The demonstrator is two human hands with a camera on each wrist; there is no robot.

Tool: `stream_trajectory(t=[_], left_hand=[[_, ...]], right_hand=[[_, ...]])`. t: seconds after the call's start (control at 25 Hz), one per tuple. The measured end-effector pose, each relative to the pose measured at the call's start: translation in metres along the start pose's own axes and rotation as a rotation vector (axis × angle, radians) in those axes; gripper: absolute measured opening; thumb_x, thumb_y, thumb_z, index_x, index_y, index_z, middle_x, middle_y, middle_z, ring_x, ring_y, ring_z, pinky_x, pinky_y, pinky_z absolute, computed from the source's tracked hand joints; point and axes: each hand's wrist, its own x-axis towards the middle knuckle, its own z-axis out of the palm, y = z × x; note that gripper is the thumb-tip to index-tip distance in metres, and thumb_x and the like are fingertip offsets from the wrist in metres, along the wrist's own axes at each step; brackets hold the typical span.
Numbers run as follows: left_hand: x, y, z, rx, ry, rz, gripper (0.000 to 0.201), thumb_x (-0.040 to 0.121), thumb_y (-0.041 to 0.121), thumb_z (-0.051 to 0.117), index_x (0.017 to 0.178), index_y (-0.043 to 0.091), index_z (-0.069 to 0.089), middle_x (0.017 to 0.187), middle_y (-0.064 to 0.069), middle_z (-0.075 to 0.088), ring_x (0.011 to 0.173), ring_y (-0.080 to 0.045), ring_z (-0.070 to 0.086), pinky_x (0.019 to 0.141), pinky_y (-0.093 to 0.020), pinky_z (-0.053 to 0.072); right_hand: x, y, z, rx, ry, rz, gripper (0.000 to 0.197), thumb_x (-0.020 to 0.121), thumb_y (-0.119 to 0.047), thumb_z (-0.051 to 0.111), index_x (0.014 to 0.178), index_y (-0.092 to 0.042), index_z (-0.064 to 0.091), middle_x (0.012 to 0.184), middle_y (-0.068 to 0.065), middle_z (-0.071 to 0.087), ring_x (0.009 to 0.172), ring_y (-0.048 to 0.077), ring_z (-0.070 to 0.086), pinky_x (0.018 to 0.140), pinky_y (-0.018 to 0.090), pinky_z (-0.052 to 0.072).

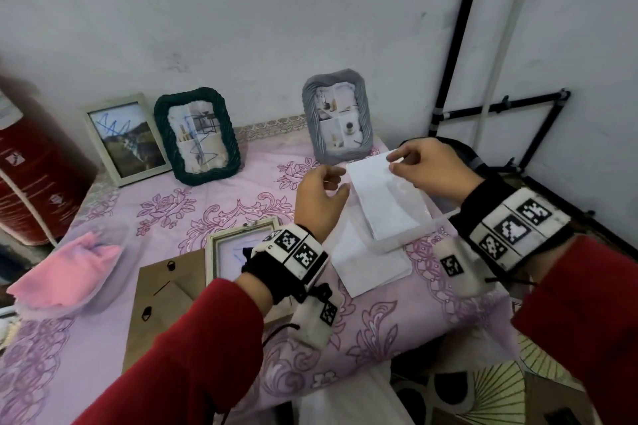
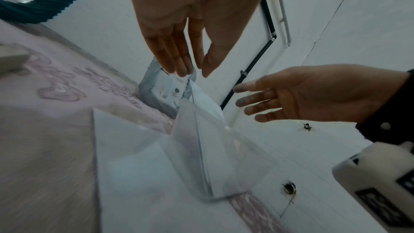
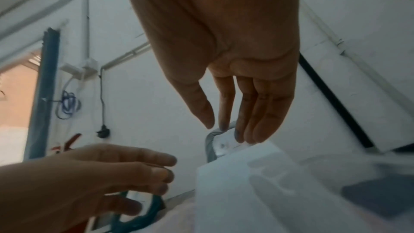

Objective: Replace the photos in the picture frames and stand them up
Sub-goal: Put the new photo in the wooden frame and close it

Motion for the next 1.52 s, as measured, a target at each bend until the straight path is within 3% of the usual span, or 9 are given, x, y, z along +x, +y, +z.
stream_trajectory(t=[0.28,0.36,0.48,0.56,0.8,1.08,1.2,1.36,1.52], left_hand=[[0.034,0.010,0.020,0.021,-0.058,-0.033,0.031,0.084,0.010,0.066,0.113,0.001,0.062,0.108,-0.015,0.065,0.086,-0.015,0.056,0.084,-0.027,0.048],[0.038,0.007,0.022,0.044,-0.047,-0.030,0.031,0.083,0.010,0.067,0.112,0.002,0.062,0.108,-0.016,0.061,0.082,-0.016,0.055,0.080,-0.023,0.046],[0.038,0.002,0.024,0.064,-0.044,-0.015,0.033,0.079,0.006,0.069,0.111,0.003,0.063,0.105,-0.012,0.052,0.080,-0.017,0.054,0.075,-0.016,0.044],[0.038,0.002,0.024,0.054,-0.034,0.004,0.031,0.078,0.002,0.069,0.109,0.003,0.064,0.103,-0.012,0.051,0.080,-0.017,0.053,0.077,-0.018,0.045],[0.035,0.004,0.024,-0.042,-0.016,-0.018,0.023,0.078,0.005,0.070,0.101,0.005,0.066,0.101,-0.012,0.056,0.073,-0.013,0.054,0.074,-0.019,0.047],[0.023,0.009,0.022,-0.229,-0.102,-0.094,0.016,0.084,0.004,0.066,0.085,0.014,0.054,0.065,-0.001,0.056,0.053,-0.008,0.055,0.053,-0.014,0.043],[0.019,0.013,0.017,-0.310,-0.155,-0.117,0.010,0.086,0.005,0.063,0.088,0.009,0.054,0.056,0.004,0.061,0.043,0.000,0.056,0.048,-0.014,0.044],[0.014,0.023,0.007,-0.414,-0.159,-0.100,0.011,0.088,0.001,0.060,0.098,0.001,0.054,0.067,-0.003,0.057,0.046,0.002,0.057,0.053,-0.016,0.051],[0.013,0.033,-0.011,-0.517,-0.091,-0.040,0.019,0.089,-0.004,0.056,0.107,-0.004,0.055,0.073,-0.004,0.055,0.063,-0.010,0.059,0.054,-0.017,0.055]], right_hand=[[0.035,0.026,-0.008,-0.084,-0.129,0.097,0.044,0.081,-0.014,0.070,0.120,0.001,0.057,0.114,0.019,0.064,0.102,0.029,0.062,0.091,0.034,0.049],[0.039,0.030,-0.008,-0.003,-0.130,0.093,0.045,0.079,-0.013,0.073,0.118,0.002,0.058,0.108,0.018,0.065,0.084,0.022,0.062,0.086,0.034,0.052],[0.041,0.037,-0.009,0.025,-0.033,0.065,0.036,0.073,-0.015,0.079,0.102,-0.003,0.063,0.082,0.007,0.064,0.061,0.006,0.052,0.057,0.006,0.042],[0.040,0.039,-0.009,0.057,0.003,0.057,0.030,0.070,-0.014,0.081,0.093,-0.004,0.064,0.070,0.002,0.059,0.057,0.005,0.050,0.050,0.004,0.038],[0.033,0.041,-0.008,0.143,0.008,0.023,0.015,0.076,-0.002,0.074,0.088,0.003,0.067,0.077,0.012,0.063,0.062,0.014,0.054,0.068,0.027,0.048],[0.027,0.034,-0.011,0.196,0.067,-0.021,0.011,0.084,0.003,0.062,0.095,0.003,0.063,0.079,0.012,0.058,0.063,0.012,0.050,0.068,0.021,0.043],[0.028,0.029,-0.015,0.236,0.140,-0.019,0.008,0.086,-0.002,0.060,0.095,0.000,0.060,0.081,0.013,0.058,0.076,0.020,0.053,0.078,0.036,0.048],[0.030,0.016,-0.021,0.329,0.203,-0.031,0.009,0.087,-0.006,0.059,0.096,-0.007,0.059,0.084,0.013,0.059,0.082,0.026,0.057,0.089,0.051,0.051],[0.028,-0.005,-0.018,0.395,0.280,-0.086,0.020,0.088,-0.013,0.061,0.107,-0.008,0.059,0.082,0.004,0.059,0.076,0.018,0.057,0.081,0.044,0.053]])
